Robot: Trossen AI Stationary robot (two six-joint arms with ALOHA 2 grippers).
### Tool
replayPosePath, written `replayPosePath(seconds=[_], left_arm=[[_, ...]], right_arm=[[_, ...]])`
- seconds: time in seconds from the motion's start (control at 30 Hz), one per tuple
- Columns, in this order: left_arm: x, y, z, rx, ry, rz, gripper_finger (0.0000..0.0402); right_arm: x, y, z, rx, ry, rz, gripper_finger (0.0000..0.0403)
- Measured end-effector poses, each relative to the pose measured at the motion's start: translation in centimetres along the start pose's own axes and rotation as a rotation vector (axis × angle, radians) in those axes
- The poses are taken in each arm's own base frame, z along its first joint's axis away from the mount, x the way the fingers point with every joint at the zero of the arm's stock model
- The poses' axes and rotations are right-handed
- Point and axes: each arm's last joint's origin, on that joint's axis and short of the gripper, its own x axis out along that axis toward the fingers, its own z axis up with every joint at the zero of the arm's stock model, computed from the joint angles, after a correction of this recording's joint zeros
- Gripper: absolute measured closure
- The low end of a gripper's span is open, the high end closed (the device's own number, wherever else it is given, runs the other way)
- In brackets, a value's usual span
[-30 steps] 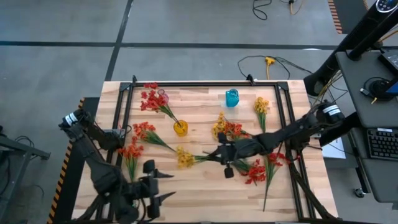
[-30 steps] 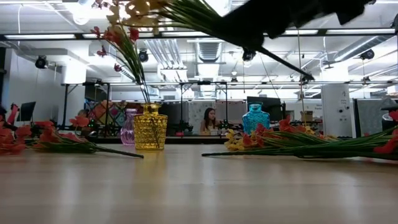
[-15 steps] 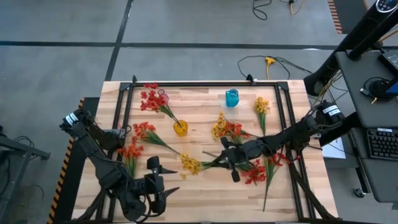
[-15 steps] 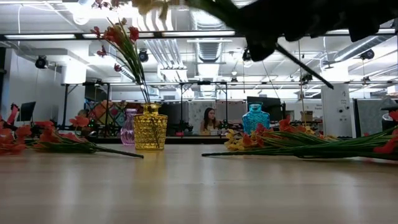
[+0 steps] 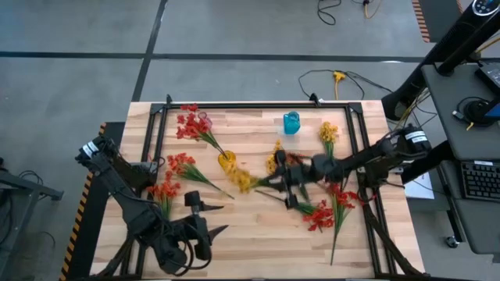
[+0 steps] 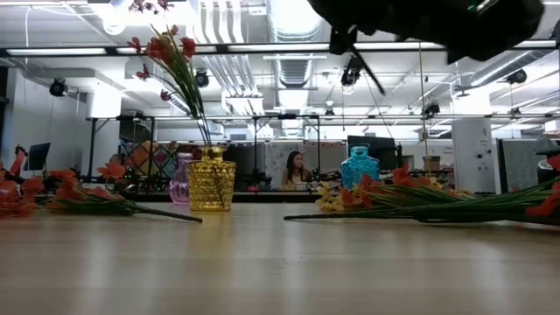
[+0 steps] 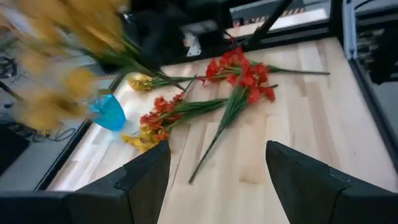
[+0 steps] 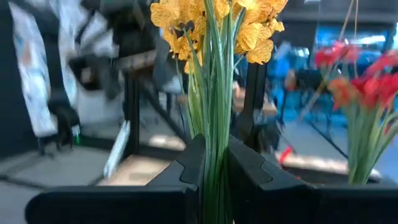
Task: Sort flowers into vase by color
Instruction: Put the left yellow flower into the blue vase
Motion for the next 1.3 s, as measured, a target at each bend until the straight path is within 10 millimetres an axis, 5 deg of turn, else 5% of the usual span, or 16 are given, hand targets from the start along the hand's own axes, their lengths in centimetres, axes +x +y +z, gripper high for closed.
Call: replayPosePath(seconds=[0.2,0.3,0.63,0.8,1.03,1.3], left_arm=[[2.2,0.9,-0.3,0.040,0.096,-0.071,0.0155],[4.0,1.3,-1.2,0.078,0.118,-0.078,0.0155],[8.7,2.9,-4.5,0.184,0.045,-0.147,0.0183],[8.7,4.7,-5.6,0.091,-0.041,-0.181,0.0199],[7.6,5.9,-7.0,-0.150,-0.520,-0.214,0.0202],[9.2,6.0,-7.8,-0.119,-0.573,0.027,0.0192]], right_arm=[[-1.3,-5.8,0.5,0.050,-0.096,-0.044,0.0365],[-1.8,-7.0,1.0,0.029,-0.176,-0.017,0.0365],[-1.5,-6.5,0.1,-0.030,-0.300,0.015,0.0365],[-1.2,-5.6,0.3,-0.050,-0.307,0.028,0.0365],[-1.1,-4.8,1.5,-0.057,-0.350,0.054,0.0365],[1.2,-4.5,2.1,-0.039,-0.389,0.088,0.0365]])
